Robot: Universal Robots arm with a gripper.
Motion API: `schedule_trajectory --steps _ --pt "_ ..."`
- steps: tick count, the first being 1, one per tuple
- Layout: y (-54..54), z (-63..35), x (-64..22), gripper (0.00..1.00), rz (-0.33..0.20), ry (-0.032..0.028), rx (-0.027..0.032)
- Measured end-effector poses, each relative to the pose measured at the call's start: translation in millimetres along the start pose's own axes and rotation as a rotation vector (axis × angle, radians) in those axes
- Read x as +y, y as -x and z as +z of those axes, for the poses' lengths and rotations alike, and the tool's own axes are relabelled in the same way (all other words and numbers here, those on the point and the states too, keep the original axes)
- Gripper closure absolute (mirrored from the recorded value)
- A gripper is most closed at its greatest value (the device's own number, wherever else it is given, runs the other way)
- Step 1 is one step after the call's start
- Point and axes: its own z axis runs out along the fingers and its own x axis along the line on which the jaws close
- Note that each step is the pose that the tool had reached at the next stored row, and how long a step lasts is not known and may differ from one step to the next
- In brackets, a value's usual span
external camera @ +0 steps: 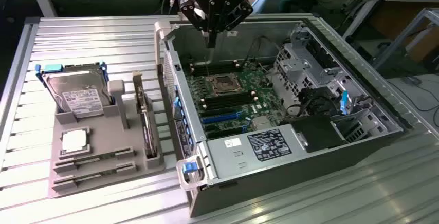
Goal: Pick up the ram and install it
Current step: 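Reach for the ram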
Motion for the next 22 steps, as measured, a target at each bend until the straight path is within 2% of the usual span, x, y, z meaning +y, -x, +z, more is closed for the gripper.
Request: schedule_trajectory --steps 3,4,6,12,13,15,17,19,20,22 --pt "0.0 0.0 0.0 0.89 0.0 0.0 0.0" --pt "-3.7 -0.2 -0.3 0.89 0.0 -0.0001 0.0" --pt "-27.6 -0.8 -2.1 0.89 0.0 0.0 -0.0002" --pt "-57.7 -1.7 -4.5 0.89 0.0 -0.0001 -0.0001" --pt "-65.6 -1.8 -5.3 0.89 0.0 0.0 -0.0002" --pt "-99.4 -2.8 -9.4 0.89 0.0 0.0001 -0.0003" --pt "-118.9 -3.4 -12.5 0.89 0.0 0.0 -0.0003" --pt "-137.6 -4.2 -21.3 0.89 0.0 0.0001 -0.0004" --pt "-142.3 -4.6 -24.5 0.89 0.0 0.0 -0.0002" --pt "-162.7 -5.6 -37.6 0.89 0.0 0.0 -0.0002"
